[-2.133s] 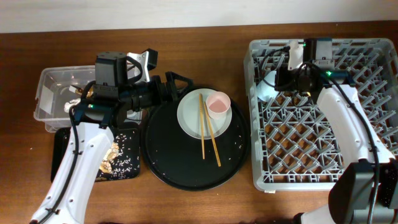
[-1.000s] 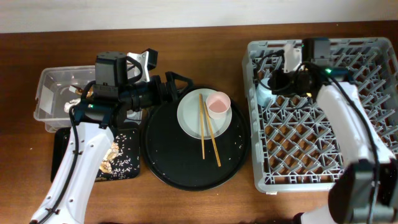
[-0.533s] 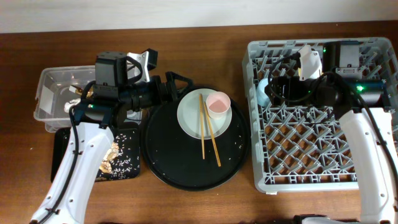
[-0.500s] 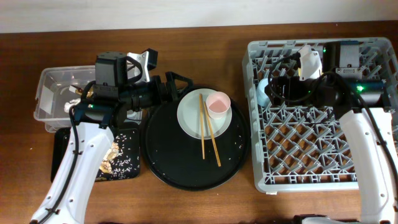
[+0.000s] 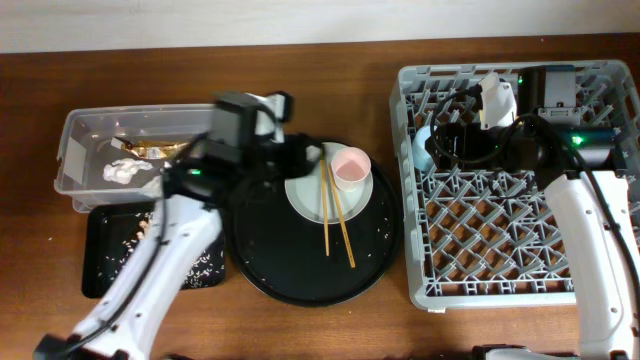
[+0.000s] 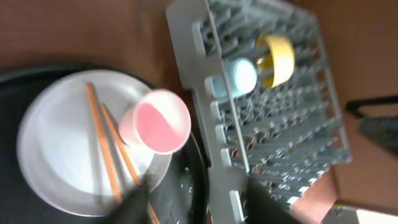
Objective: Sort waste into correct bins and load items into the dishwasher rack
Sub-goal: 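Grasp the pink cup on the white plate with the left gripper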
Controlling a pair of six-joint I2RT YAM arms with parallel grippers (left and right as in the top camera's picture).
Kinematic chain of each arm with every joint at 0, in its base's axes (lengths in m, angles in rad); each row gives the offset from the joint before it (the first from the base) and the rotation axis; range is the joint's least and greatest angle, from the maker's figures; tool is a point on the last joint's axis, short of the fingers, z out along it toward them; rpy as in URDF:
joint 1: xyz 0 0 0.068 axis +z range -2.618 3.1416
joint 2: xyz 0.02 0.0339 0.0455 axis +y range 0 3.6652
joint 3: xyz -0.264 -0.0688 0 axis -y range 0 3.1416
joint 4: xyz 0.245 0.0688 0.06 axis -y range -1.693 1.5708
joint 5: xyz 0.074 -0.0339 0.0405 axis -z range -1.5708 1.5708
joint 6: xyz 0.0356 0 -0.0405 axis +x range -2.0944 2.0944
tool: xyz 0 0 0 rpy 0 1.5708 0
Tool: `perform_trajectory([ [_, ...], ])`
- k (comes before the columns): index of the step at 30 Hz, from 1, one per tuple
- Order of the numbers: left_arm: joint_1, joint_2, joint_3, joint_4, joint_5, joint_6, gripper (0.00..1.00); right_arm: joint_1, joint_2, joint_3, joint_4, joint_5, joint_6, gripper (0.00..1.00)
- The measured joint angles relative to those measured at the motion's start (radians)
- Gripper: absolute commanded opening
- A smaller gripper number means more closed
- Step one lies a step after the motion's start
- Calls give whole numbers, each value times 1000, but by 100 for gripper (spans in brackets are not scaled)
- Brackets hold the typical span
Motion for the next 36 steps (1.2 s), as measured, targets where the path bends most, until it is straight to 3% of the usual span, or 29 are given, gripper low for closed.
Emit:
perform_trajectory([
  [2, -51, 28, 0, 12, -31, -7, 44, 0, 0, 0, 0, 0, -1, 99],
  [3, -69, 40, 0, 31, -47, -7, 42, 0, 0, 0, 0, 0, 0, 98],
  [9, -100, 50, 0, 76, -216, -31, 44, 0, 0, 0, 0, 0, 0, 98],
  [12, -122, 56, 0, 85, -305, -60, 56, 0, 0, 0, 0, 0, 0, 98],
  [22, -167, 272, 0, 224, -370, -80, 55, 0, 0, 0, 0, 0, -1, 98],
  [36, -167, 401, 0, 237, -370, -87, 32, 0, 0, 0, 0, 0, 0, 98],
])
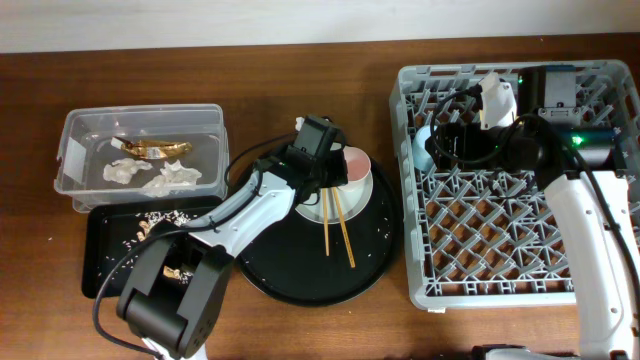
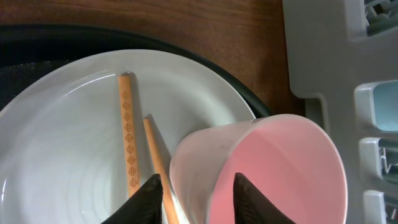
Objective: Sort waste into correct bins and load items into the dishwasher rack
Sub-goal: 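Grasp the pink cup on the white plate with the left gripper, then lift the pink cup and pass it to the right gripper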
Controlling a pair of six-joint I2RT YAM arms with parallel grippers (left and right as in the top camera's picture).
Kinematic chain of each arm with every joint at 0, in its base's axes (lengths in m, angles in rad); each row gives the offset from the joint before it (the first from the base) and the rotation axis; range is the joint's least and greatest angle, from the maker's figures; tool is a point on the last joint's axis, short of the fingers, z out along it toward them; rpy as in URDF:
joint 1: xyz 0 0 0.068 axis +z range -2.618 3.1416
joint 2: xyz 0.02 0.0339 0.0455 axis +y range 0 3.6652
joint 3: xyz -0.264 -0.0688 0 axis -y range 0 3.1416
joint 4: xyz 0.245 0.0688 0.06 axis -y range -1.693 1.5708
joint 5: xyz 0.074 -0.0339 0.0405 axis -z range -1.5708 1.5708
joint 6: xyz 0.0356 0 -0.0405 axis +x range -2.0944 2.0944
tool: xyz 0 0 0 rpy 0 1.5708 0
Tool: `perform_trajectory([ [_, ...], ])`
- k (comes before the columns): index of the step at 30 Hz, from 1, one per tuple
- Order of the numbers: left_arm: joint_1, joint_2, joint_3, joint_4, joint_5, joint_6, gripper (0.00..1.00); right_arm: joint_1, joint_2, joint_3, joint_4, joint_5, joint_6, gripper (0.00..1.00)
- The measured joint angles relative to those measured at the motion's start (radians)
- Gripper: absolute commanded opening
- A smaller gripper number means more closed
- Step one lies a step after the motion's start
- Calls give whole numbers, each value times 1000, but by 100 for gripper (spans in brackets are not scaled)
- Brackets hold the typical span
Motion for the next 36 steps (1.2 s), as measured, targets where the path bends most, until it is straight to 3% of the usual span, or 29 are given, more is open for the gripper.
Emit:
perform_trajectory([
  [10, 0, 0, 0, -14, 0, 0, 12, 0, 0, 0, 0, 0, 0, 98],
  [13, 0, 0, 0, -12, 0, -1, 1, 0, 0, 0, 0, 0, 0, 98],
  [18, 10, -20, 0, -5, 0, 0, 1, 0, 0, 0, 0, 0, 0, 98],
  [23, 35, -160, 0, 5, 61, 0, 0, 0, 0, 0, 0, 0, 0, 98],
  [25, 63, -233, 0, 4, 141, 0, 1, 0, 0, 0, 0, 0, 0, 98],
  [29, 197, -378, 0, 4, 458, 0, 0, 0, 0, 0, 0, 0, 0, 98],
  [32, 301, -398, 0, 0, 726, 0, 1, 0, 0, 0, 0, 0, 0, 98],
  [36, 386, -397, 0, -6, 954, 0, 0, 0, 0, 0, 0, 0, 0, 98],
])
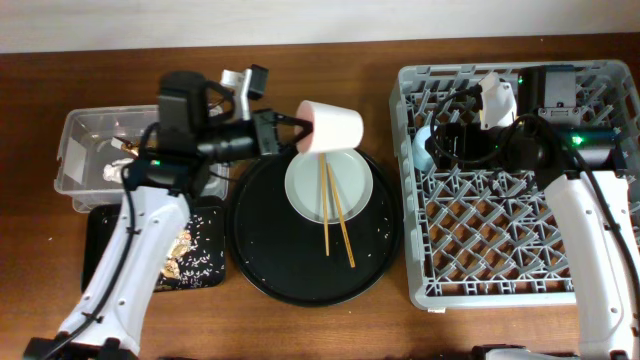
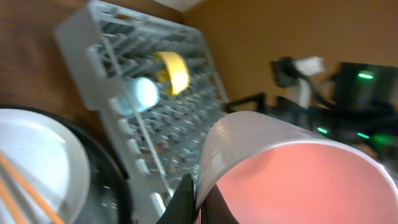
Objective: Sort waste into correct bins and load items into the dishwasher rack
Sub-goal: 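Lift the pink cup and pass it to the right gripper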
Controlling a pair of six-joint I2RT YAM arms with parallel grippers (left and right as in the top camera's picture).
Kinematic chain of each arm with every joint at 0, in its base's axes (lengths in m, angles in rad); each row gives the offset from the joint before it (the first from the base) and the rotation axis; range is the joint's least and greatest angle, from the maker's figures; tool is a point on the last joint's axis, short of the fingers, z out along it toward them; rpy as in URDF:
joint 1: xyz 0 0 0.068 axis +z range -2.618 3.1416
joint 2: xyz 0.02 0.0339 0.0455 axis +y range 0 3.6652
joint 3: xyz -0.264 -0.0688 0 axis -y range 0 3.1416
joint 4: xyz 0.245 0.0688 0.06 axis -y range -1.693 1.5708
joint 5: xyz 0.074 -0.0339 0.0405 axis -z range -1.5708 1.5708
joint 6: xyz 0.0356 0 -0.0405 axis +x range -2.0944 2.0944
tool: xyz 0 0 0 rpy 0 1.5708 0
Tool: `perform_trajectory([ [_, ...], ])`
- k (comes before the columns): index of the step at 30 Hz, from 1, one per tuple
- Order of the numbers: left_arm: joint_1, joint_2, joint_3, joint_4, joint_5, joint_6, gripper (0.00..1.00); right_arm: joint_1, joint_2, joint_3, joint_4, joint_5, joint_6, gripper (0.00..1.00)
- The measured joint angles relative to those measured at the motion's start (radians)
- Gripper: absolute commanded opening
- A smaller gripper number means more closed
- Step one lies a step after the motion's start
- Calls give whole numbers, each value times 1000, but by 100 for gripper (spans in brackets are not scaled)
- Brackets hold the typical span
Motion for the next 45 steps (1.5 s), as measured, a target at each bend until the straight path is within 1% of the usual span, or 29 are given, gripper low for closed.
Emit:
perform_trajectory([
  [3, 32, 0, 0, 0, 92, 0, 1, 0, 0, 0, -5, -8, 6, 98],
  [6, 37, 0, 0, -1, 148, 0, 1, 0, 0, 0, -70, -84, 24, 98],
  [8, 37, 0, 0, 0, 175, 0, 1, 0, 0, 0, -73, -214, 6, 98],
  [9, 37, 0, 0, 0, 184, 0, 1, -1, 0, 0, -74, -308, -25, 98],
  [12, 37, 0, 0, 0, 209, 0, 1, 0, 0, 0, -73, -710, -150, 98],
  [14, 36, 0, 0, 0, 233, 0, 1, 0, 0, 0, -70, -838, -180, 98],
  [17, 16, 0, 0, 10, 250, 0, 0, 2, 0, 0, -70, -956, -206, 99],
  [18, 3, 0, 0, 23, 254, 0, 1, 5, 0, 0, -70, -978, -210, 96],
  [19, -11, 0, 0, 44, 256, 1, 0, 10, 0, 0, -70, -997, -214, 95],
  [23, -72, 0, 0, 129, 260, 0, 0, 63, 0, 0, -68, -1051, -221, 93],
  [25, -101, 0, 0, 136, 256, 0, 0, 97, 0, 0, -64, -1066, -222, 93],
  [28, -116, 0, 0, 140, 256, 0, 0, 119, 0, 0, -37, -1070, -224, 86],
  [29, -119, 0, 0, 142, 257, 0, 0, 121, 0, 0, -32, -1070, -224, 80],
  [33, -120, 0, 0, 149, 269, 0, 1, 126, 4, 0, -28, -1065, -226, 76],
  [36, -120, 0, 0, 149, 272, 0, 1, 135, 8, 0, -26, -1062, -227, 67],
  [40, -119, 0, 0, 150, 281, 0, 1, 138, 8, 0, -6, -1060, -231, 60],
  [41, -117, 0, 0, 152, 282, 0, 1, 138, 8, 0, 1, -1062, -234, 57],
  [43, -115, 0, 0, 153, 283, 0, 0, 139, 8, 0, 9, -1064, -232, 56],
  [45, -114, 0, 0, 153, 282, 0, 1, 139, 8, 0, 20, -1064, -233, 53],
])
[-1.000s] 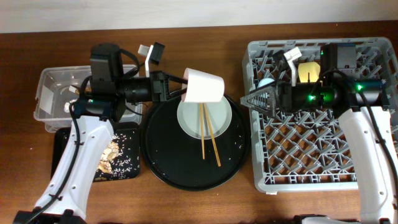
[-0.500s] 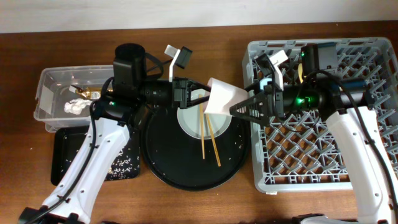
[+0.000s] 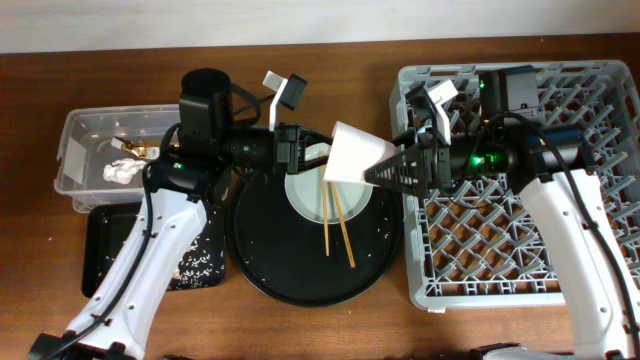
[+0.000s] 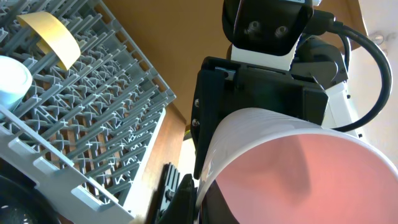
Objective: Sort waste into correct bins and load items into the dishwasher rack
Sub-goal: 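Lift the pink cup and pass it to the right gripper, then carry the pink cup with the right gripper into the rack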
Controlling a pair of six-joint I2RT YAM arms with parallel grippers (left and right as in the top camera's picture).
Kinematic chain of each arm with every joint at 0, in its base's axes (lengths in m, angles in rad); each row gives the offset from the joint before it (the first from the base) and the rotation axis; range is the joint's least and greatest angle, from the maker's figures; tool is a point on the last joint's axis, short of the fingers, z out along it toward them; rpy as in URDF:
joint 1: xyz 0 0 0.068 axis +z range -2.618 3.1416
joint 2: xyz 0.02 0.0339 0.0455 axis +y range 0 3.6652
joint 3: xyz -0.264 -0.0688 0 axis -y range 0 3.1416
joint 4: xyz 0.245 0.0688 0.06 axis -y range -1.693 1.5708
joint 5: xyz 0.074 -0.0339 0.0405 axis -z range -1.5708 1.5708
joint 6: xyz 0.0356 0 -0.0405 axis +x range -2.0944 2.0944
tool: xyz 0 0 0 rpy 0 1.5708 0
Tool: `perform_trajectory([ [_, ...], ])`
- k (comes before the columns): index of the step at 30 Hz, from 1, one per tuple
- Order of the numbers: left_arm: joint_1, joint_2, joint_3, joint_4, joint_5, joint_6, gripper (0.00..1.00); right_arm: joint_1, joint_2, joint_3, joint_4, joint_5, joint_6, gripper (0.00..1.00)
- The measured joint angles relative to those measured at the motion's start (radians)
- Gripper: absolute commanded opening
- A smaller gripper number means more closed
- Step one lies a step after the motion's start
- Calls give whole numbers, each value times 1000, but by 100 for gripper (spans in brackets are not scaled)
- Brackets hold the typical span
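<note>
My left gripper [image 3: 318, 155] is shut on the rim of the pink-lined white cup [image 3: 355, 152], which it holds on its side in the air above the white plate [image 3: 305, 195], base toward the dishwasher rack [image 3: 412, 250]. My right gripper [image 3: 385, 172] reaches out over the rack's left edge to the cup's base and is open, with a ribbed finger [image 4: 171, 186] beside the cup [image 4: 292, 168]. Two wooden chopsticks [image 3: 338, 230] lie on the plate. In the left wrist view, the rack [image 4: 93, 93] holds a yellow piece [image 4: 50, 34] and a pale blue cup [image 4: 12, 78].
The plate sits on a round black tray [image 3: 270, 260] at the table's middle. A clear bin [image 3: 80, 135] with scraps stands at the left. In front of it is a black rectangular tray [image 3: 105, 260] strewn with crumbs. The right arm spans the rack's left half.
The cup has shifted a little to the right, toward the rack. My right gripper has left the back of the rack and is now at the cup's base.
My left gripper was first beside the bin, with the cup standing on the plate. Then its fingers were at the cup's rim. Then it held the cup up over the plate's back edge. Now the right gripper has come across to meet the cup.
</note>
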Motion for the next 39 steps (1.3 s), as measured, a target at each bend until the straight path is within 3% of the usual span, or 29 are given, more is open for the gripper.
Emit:
perform_trajectory([
  [5, -2, 0, 5, -6, -14, 1, 25, 3, 0, 0, 37, -4, 0, 52],
  [15, 72, 0, 5, -5, -22, 4, 42, 12, 0, 0, 40, 9, 1, 51],
  [21, 206, 0, 5, -6, -41, 0, 98, 12, 0, 0, 17, 130, 1, 41],
  [25, 231, 0, 5, -8, -45, 2, 99, -4, 0, 0, 13, 323, 64, 40],
  [36, 231, 0, 5, -8, -46, 3, 99, -195, 0, 0, -126, 1090, 249, 40],
  [39, 231, 0, 5, -8, -46, 3, 99, -200, 0, 0, -163, 1204, 274, 40],
])
